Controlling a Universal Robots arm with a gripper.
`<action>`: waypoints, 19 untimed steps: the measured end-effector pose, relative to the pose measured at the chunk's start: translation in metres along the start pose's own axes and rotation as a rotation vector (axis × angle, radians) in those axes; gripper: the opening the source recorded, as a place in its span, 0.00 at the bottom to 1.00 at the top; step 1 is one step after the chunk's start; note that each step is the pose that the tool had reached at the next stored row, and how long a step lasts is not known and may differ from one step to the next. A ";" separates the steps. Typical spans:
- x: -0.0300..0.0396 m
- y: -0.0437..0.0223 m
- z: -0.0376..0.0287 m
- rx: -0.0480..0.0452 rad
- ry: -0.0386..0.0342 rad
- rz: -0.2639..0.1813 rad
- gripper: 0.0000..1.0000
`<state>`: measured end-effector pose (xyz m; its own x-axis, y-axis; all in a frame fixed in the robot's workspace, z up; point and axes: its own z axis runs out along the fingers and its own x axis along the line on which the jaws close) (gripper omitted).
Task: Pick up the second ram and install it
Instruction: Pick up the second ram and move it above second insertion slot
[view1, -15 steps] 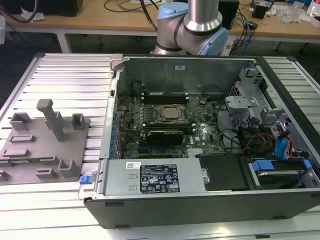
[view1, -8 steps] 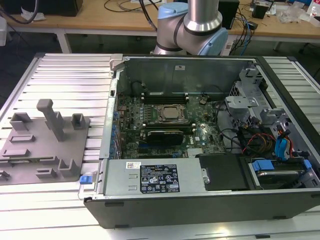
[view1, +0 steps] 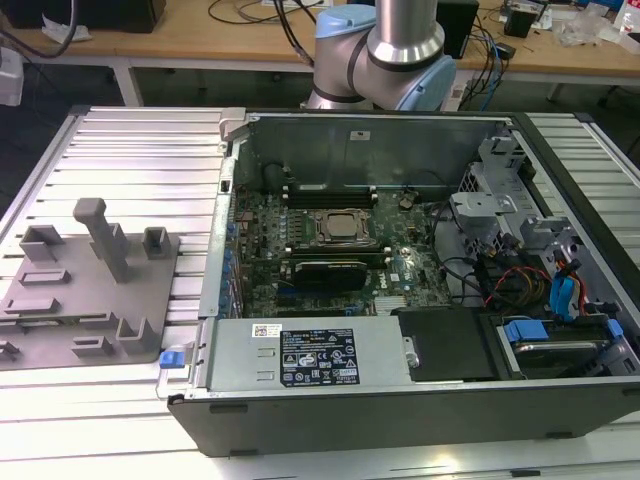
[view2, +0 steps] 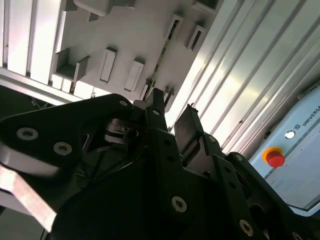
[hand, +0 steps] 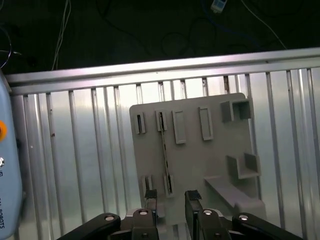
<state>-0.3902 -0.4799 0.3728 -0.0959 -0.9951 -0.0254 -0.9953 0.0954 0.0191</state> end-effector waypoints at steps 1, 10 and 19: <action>0.0000 0.0000 0.0009 0.0001 -0.0001 -0.002 0.36; 0.0005 -0.0004 0.0191 -0.0004 0.0003 -0.023 0.36; 0.0010 -0.0008 0.0406 -0.0008 0.0005 -0.034 0.36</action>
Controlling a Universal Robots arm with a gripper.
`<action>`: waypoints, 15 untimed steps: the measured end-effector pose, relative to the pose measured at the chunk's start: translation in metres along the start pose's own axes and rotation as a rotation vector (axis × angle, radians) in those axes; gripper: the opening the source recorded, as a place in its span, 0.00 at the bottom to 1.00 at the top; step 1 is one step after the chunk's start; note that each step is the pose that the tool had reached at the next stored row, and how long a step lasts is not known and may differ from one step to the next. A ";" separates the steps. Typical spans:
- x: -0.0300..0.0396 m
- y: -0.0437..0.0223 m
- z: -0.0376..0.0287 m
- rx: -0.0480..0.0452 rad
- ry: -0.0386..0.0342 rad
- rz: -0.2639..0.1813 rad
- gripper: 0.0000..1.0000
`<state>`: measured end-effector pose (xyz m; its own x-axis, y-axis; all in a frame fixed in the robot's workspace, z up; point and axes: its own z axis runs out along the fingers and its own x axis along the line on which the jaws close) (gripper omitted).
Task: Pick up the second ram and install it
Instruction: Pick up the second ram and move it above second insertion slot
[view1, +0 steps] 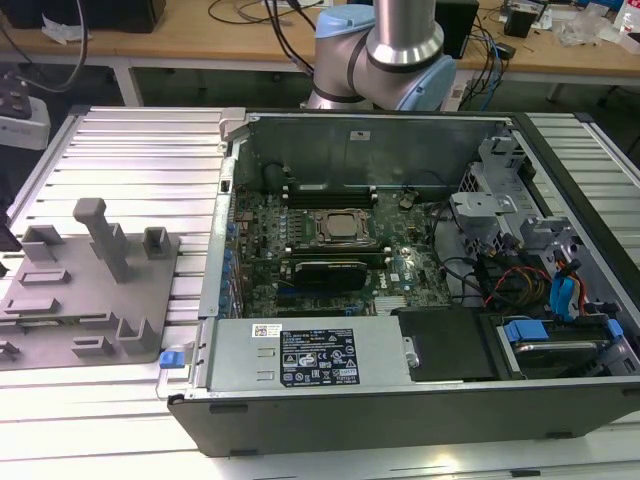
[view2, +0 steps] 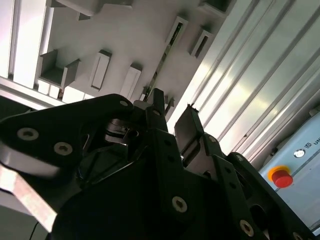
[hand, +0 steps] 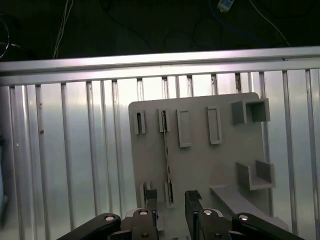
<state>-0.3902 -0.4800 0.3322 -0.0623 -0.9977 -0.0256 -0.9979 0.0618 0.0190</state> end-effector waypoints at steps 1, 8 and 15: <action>0.0001 -0.0001 0.0030 0.0000 0.0000 -0.001 0.36; 0.0006 -0.0005 0.0246 -0.0005 0.0004 -0.017 0.36; 0.0013 -0.0010 0.0517 -0.0008 0.0007 -0.030 0.36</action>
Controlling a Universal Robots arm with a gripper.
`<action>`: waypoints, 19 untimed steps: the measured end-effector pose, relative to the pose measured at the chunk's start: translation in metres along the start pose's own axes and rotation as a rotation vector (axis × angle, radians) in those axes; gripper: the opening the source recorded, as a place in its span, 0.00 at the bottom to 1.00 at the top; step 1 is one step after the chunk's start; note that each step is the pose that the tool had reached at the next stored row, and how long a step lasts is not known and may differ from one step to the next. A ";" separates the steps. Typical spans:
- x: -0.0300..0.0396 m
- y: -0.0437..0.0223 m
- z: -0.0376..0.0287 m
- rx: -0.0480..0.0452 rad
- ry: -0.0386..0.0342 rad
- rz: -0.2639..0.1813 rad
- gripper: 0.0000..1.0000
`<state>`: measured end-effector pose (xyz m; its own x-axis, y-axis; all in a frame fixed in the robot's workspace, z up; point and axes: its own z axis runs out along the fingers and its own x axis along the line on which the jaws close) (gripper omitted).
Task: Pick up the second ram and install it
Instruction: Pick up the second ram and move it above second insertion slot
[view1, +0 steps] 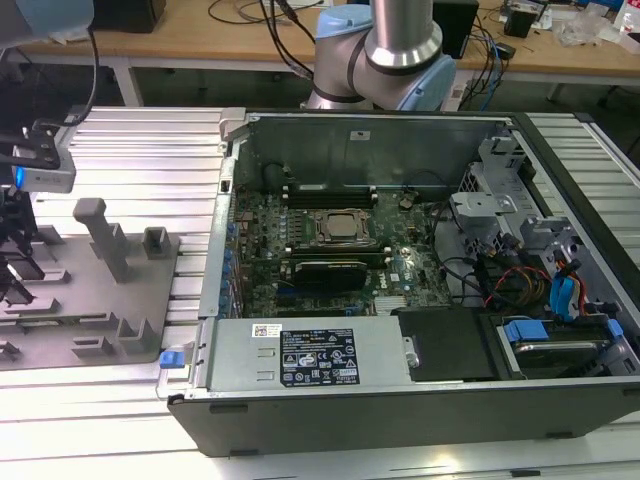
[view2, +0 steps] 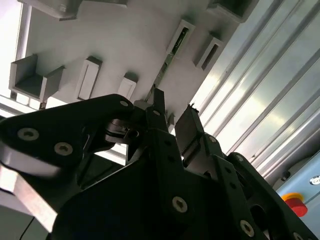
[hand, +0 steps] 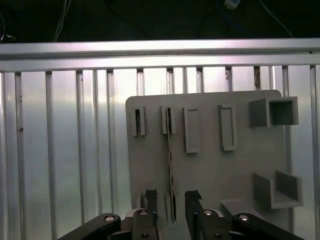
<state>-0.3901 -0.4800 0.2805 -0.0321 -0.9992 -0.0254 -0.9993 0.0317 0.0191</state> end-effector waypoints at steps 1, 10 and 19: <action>0.0001 0.0000 0.0027 0.0000 0.0000 -0.001 0.36; 0.0009 -0.0004 0.0280 -0.0004 0.0002 -0.012 0.36; 0.0017 -0.0010 0.0557 -0.0006 0.0004 -0.022 0.36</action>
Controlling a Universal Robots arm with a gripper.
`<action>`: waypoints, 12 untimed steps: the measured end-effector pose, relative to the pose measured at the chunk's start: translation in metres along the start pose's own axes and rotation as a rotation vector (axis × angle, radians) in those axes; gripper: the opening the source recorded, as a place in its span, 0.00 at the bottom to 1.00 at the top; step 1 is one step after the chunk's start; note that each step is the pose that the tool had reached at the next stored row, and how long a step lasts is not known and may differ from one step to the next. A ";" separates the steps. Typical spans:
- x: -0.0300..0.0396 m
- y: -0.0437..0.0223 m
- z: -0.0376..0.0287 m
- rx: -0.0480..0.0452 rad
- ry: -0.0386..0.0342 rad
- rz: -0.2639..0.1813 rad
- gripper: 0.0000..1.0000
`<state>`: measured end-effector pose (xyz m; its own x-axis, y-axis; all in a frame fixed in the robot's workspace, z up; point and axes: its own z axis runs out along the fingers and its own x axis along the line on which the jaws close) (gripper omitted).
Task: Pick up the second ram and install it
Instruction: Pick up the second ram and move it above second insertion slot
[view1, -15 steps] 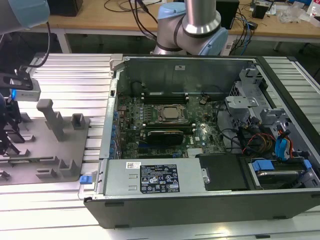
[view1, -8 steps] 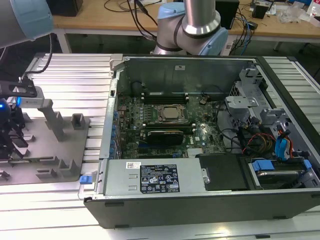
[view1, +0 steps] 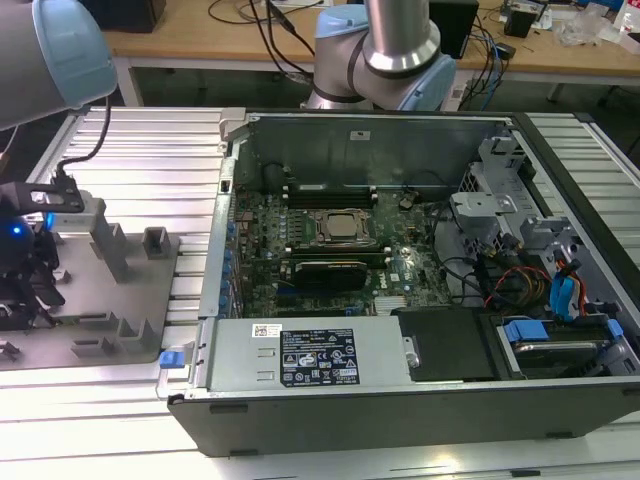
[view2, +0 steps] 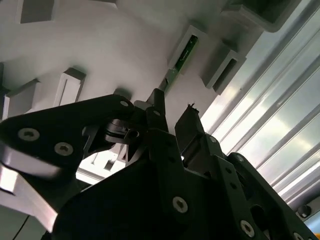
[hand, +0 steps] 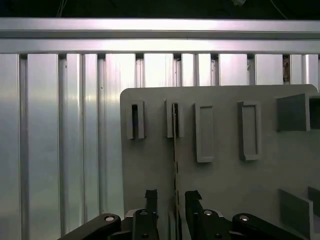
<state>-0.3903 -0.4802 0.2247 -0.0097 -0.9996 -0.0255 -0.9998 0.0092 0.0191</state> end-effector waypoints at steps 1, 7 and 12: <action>0.0001 -0.0001 0.0040 0.0000 0.0000 -0.001 0.36; -0.0006 0.0093 0.0148 -0.0003 0.0001 -0.014 0.36; -0.0077 0.0098 0.0236 -0.0005 0.0001 -0.025 0.36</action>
<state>-0.4004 -0.4718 0.2015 0.0152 -0.9996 -0.0258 -0.9997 -0.0157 0.0190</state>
